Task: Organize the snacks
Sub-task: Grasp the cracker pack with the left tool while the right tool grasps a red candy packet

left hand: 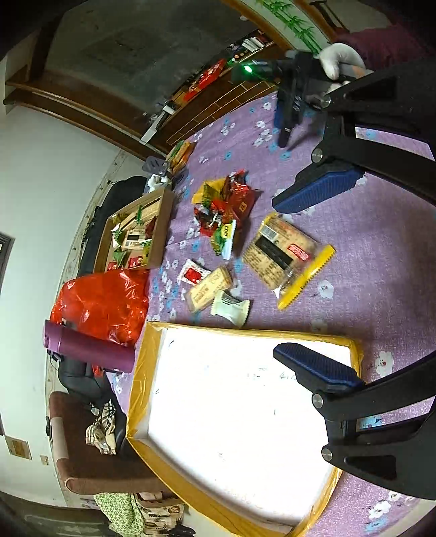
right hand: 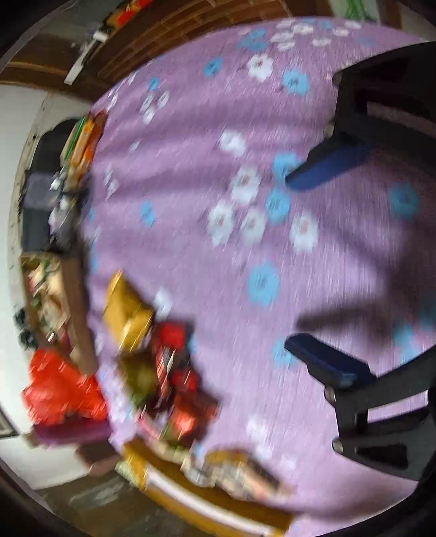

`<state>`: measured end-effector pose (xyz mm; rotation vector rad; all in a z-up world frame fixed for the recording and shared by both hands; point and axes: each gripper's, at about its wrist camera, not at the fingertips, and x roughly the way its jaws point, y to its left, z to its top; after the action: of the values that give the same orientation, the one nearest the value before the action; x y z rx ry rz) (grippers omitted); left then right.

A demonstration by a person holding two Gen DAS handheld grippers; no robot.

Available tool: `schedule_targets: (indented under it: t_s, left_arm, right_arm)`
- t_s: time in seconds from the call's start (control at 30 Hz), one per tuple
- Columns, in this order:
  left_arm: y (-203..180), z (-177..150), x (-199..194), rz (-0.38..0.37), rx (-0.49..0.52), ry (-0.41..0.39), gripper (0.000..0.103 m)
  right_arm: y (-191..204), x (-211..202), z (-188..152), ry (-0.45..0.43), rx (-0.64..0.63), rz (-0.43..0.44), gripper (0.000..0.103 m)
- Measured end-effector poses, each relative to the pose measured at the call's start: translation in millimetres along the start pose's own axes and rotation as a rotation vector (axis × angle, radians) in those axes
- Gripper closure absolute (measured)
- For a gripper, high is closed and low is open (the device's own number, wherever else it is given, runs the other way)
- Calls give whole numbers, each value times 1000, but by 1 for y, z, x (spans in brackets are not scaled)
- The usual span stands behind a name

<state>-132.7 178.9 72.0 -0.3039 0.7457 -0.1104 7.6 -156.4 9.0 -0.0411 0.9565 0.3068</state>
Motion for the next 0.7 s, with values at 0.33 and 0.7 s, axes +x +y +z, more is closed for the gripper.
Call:
schedule_targets:
  t_s: [0.33, 0.7]
  left_arm:
    - [-34, -11, 16, -58, 145, 39, 37]
    - [-40, -4, 39, -40, 251, 98, 37]
  right_arm:
    - [92, 16, 50, -127, -212, 87, 24]
    - [122, 61, 58, 0, -320, 175, 63]
